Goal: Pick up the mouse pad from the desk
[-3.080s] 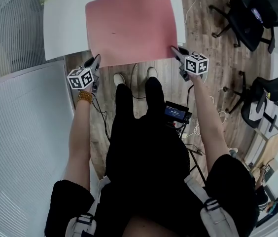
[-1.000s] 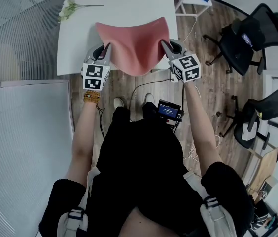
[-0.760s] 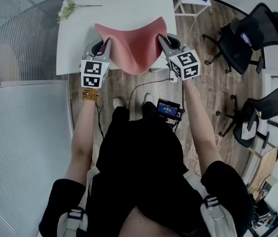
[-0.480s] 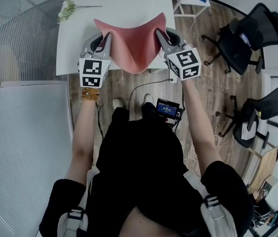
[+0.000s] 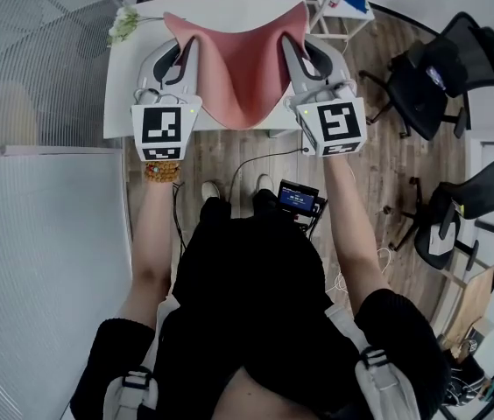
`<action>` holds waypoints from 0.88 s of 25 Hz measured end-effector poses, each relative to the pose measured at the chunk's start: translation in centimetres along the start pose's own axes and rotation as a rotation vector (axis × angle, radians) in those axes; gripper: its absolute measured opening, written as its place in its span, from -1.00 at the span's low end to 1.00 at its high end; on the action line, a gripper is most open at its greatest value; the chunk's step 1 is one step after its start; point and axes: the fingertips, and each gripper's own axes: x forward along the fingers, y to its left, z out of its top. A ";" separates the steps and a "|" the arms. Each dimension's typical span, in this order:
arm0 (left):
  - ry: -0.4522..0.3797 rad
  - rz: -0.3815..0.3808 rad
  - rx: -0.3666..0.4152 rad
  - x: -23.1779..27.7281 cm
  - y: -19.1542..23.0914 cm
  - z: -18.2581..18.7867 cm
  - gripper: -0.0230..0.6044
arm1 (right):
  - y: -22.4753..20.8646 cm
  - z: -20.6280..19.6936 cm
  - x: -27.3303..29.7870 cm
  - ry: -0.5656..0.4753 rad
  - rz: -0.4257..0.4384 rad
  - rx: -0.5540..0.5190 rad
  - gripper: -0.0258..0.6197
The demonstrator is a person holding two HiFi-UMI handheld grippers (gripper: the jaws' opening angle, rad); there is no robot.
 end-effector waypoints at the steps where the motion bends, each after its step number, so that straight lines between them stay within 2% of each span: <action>1: -0.019 0.014 -0.004 -0.2 0.4 0.9 -0.88 | -0.2 1.2 -0.1 -0.029 -0.013 -0.007 -0.80; 5: -0.085 0.057 0.002 -1.0 1.3 4.2 -0.88 | -0.5 5.5 -0.5 -0.148 -0.065 -0.032 -0.80; 13: -0.167 0.094 0.112 -2.6 1.8 8.2 -0.88 | 0.3 8.7 -1.3 -0.205 -0.128 -0.136 -0.80; 22: -0.201 0.115 0.073 -4.0 1.8 9.1 -0.88 | 0.8 10.0 -2.5 -0.216 -0.149 -0.142 -0.80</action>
